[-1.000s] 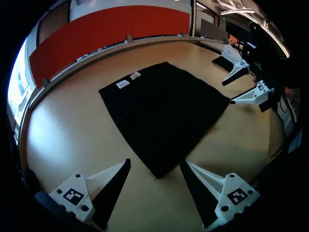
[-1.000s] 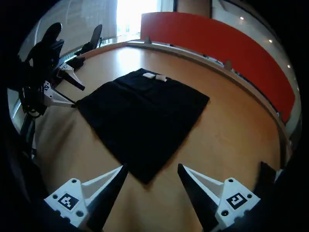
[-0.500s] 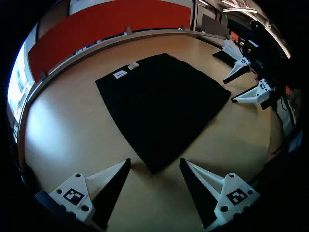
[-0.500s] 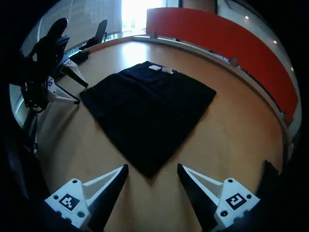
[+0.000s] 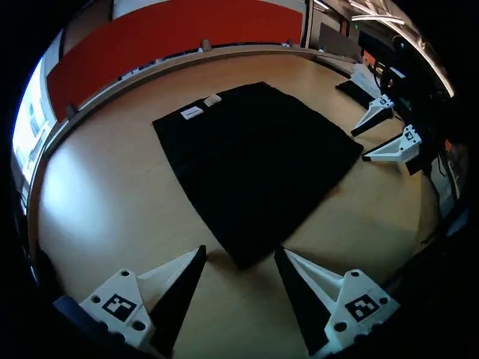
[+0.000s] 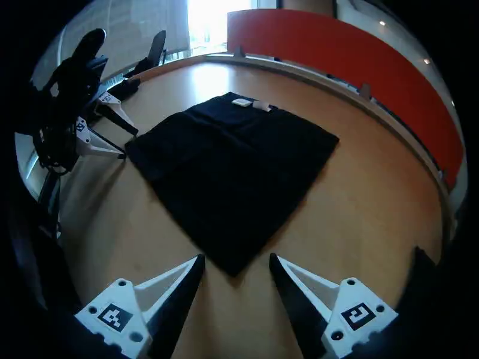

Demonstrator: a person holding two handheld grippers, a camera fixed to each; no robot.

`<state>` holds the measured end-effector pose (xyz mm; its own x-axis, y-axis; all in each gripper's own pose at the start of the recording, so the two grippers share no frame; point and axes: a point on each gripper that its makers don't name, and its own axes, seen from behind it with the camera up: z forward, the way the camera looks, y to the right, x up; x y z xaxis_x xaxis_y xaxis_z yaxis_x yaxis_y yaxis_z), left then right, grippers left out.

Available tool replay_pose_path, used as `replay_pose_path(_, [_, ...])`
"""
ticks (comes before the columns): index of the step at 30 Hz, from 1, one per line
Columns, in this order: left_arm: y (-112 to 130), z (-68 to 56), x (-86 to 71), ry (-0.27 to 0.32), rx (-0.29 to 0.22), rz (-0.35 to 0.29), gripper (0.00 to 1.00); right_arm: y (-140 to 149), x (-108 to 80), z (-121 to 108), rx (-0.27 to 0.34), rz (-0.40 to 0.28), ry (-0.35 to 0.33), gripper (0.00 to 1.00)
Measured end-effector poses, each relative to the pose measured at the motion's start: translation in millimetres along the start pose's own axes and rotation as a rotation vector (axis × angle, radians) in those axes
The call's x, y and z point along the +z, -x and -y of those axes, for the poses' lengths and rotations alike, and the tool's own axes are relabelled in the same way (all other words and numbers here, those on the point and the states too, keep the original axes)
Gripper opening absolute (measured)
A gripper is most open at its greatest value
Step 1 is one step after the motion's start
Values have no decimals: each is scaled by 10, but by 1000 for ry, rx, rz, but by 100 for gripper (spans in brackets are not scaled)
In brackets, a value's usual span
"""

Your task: Fold towel

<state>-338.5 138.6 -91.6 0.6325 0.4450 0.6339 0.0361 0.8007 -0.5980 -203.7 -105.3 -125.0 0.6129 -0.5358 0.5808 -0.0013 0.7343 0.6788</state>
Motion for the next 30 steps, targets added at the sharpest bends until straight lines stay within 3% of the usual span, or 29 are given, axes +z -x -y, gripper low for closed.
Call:
replay_pose_path(7, [2,34,-1,-11,-3,13,68,-5,12,17,3,0,-2,58])
replay_pose_path(14, [1,13,-1,-15,2,15,64,-11,18,19,2,-2,-2,58])
replay_pose_path(16, [3,5,-4,-14,3,15,62,-11,19,24,0,-2,-5,54])
replay_pose_path(22, [5,-15,-5,-8,11,22,47,-22,29,50,-5,-4,-12,33])
replay_pose_path(24, [5,-12,-2,-11,9,25,33,-27,32,60,-5,-4,-13,27])
replay_pose_path(30, [-1,-2,8,-22,-3,29,19,-35,31,82,4,-4,-16,22])
